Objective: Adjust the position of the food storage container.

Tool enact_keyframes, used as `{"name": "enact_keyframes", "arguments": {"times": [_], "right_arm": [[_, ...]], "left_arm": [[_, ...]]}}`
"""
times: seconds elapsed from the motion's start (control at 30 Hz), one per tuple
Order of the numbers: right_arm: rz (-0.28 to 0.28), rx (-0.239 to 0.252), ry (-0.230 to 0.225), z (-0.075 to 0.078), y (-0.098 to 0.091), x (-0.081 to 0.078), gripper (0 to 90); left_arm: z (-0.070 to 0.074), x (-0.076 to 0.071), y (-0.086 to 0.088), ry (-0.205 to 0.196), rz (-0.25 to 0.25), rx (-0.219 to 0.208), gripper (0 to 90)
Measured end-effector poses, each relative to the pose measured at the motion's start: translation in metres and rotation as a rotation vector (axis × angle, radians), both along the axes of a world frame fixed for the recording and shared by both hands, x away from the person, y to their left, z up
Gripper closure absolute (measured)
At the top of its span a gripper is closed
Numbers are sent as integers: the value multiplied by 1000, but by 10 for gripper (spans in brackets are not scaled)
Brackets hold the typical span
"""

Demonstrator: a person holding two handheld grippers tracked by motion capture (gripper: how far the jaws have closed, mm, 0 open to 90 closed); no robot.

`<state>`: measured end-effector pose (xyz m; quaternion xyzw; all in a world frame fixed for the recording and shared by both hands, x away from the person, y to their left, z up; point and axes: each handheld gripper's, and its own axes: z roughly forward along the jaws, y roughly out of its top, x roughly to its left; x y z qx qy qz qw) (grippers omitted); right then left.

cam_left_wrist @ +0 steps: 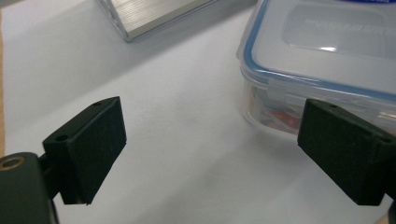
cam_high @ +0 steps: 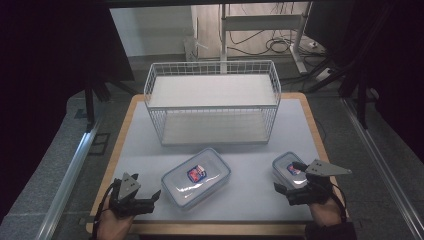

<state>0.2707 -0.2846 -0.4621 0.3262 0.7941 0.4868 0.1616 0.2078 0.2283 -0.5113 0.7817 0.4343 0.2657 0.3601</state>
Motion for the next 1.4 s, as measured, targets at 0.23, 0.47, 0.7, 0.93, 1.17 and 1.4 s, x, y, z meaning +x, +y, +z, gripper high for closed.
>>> {"name": "enact_keyframes", "arguments": {"times": [0.23,0.47,0.7,0.93,1.17,1.4], "right_arm": [[-12,-45,30,-9,2,2,0],[-67,-89,38,-15,2,4,0],[-92,-100,35,-17,3,2,0],[-90,-109,49,-18,2,1,0],[-93,-127,64,-16,6,-1,77],[-70,-119,108,-9,12,0,349]], "left_arm": [[-4,2,4,56,29,-43,88],[-2,1,4,59,28,-85,72],[-1,2,5,67,14,-122,41],[1,0,3,59,5,-128,54],[6,-4,1,32,-1,-131,164],[7,-6,-1,57,-8,-139,353]]}}
